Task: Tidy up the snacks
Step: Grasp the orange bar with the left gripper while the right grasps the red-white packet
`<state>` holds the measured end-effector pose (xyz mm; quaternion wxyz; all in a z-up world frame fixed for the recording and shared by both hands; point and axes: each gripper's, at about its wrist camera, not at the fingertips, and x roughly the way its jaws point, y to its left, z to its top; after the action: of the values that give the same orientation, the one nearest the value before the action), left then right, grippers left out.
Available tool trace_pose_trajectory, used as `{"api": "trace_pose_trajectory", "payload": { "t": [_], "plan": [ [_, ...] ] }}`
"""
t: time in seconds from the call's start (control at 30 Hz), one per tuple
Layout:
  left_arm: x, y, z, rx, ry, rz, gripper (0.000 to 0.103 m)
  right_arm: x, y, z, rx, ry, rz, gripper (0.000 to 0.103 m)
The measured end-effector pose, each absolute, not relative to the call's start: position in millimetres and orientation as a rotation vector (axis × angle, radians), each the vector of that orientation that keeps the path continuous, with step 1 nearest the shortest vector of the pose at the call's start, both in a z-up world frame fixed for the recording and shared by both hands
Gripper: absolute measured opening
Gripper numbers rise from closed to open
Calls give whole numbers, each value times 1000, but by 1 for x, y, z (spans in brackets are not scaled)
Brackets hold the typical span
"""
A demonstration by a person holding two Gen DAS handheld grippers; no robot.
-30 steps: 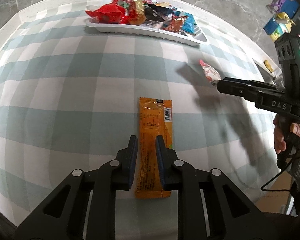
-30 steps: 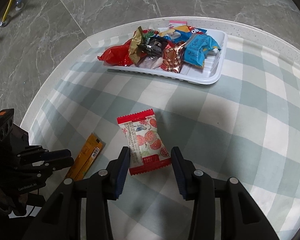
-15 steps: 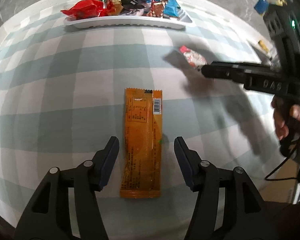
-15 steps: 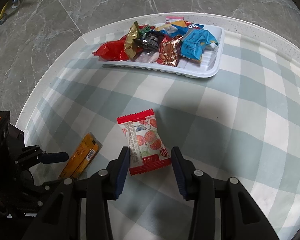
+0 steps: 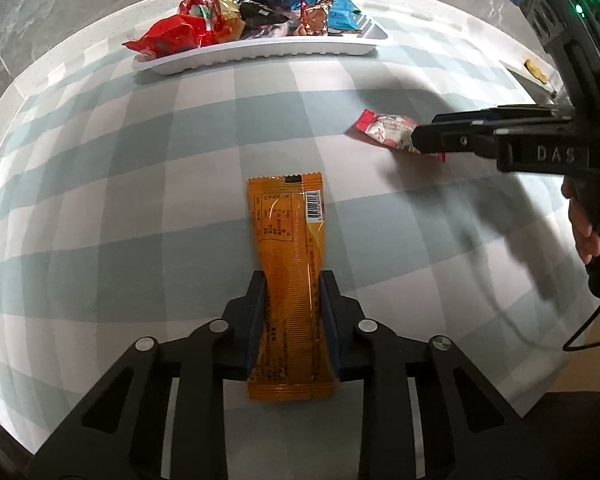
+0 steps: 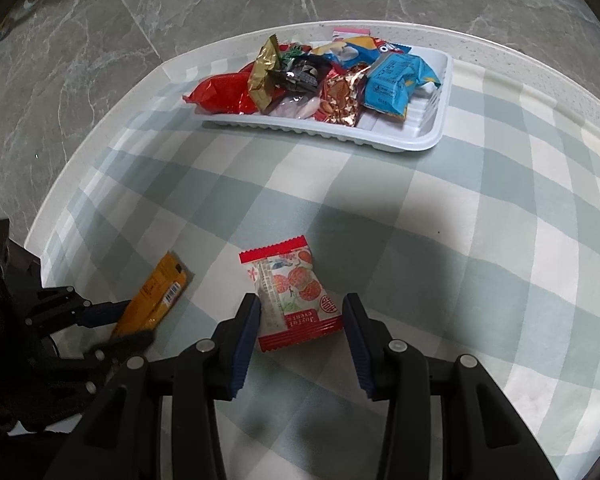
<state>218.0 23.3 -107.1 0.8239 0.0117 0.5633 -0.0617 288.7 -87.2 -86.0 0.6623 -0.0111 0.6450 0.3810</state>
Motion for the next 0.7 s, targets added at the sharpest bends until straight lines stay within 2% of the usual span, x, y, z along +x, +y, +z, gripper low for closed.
{"api": "trace_pose_trajectory", "payload": {
  "t": [0.4,0.43,0.47,0.5,0.67,0.7],
  "plan": [
    [218,27,-106,-33,1198,-150,22,275,-74,-82,-196,1403,916,40],
    [218,28,-106,-40,1198,-150,22,274,-74,-81,-186,1404,935,19],
    [219,28,-105,-43,1197,-150,22,275,-75,-80,-184,1409,940,4],
    [219,29,-105,-46,1196,-149,22,274,-75,-80,-183,1411,948,0],
    [219,32,-104,-62,1193,-153,22,275,-79,-78,-179,1398,941,2],
    [220,32,-103,-67,1193,-157,22,276,-81,-76,-166,1389,924,9]
  ]
}}
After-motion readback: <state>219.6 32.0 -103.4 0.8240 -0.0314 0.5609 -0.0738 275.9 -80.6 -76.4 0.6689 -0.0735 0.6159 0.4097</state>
